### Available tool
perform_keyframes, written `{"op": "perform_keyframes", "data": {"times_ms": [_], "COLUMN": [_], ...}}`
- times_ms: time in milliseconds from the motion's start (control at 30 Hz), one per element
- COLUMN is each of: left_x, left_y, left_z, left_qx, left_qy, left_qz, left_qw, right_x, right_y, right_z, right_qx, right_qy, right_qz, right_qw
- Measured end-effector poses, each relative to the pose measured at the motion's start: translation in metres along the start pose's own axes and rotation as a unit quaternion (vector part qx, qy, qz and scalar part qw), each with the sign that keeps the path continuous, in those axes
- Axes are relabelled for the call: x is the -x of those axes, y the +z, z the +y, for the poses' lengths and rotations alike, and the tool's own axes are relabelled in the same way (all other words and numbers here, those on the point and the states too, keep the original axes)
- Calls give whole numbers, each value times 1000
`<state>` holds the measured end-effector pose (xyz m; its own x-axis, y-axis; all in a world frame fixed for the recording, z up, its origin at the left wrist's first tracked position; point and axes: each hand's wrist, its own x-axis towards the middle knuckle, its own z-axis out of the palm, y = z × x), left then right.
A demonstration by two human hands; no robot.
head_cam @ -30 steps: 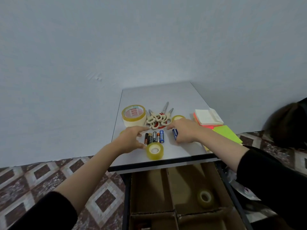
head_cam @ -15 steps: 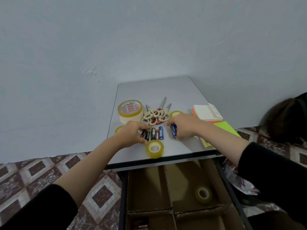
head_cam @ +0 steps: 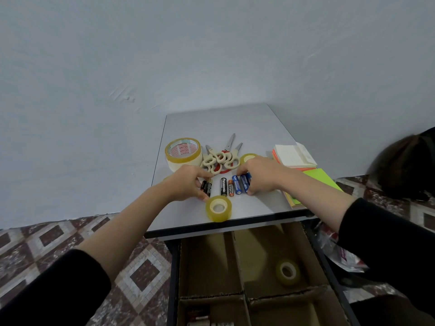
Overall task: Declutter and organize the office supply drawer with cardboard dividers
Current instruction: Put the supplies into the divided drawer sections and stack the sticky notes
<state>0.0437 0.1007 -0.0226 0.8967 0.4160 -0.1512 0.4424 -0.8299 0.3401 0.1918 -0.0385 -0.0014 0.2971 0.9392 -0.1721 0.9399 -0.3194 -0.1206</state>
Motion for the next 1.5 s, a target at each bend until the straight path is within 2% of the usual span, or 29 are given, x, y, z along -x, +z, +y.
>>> {"op": "perform_keyframes", "data": {"times_ms": [333, 700, 867, 1033, 1133, 1300, 1400, 1500], "left_x": [-2, 4, 10, 22, 35, 76, 106, 139], "left_y": [2, -2, 1, -11, -18, -11, 4, 26], "left_z": [6, 6, 3, 6, 7, 9, 16, 27], "left_qx": [-63, -10, 26, 88, 110, 168, 170, 204], "left_qy": [3, -9, -8, -12, -18, -22, -20, -23], "left_qz": [17, 29, 65, 151, 190, 214, 206, 172], "left_qw": [998, 999, 998, 984, 975, 962, 963, 963], "right_x": [0, -1, 0, 8, 20, 55, 84, 114], "right_y": [5, 7, 7, 6, 4, 5, 15, 39], "right_z": [0, 2, 4, 5, 5, -1, -8, -20], "right_qx": [-12, -18, -27, -66, -125, -266, -355, -471], "right_qy": [-8, -9, -11, -7, -5, 8, 27, 30], "right_qz": [11, 40, 72, 105, 134, 148, 108, 53], "right_qw": [1000, 999, 997, 992, 983, 953, 928, 880]}}
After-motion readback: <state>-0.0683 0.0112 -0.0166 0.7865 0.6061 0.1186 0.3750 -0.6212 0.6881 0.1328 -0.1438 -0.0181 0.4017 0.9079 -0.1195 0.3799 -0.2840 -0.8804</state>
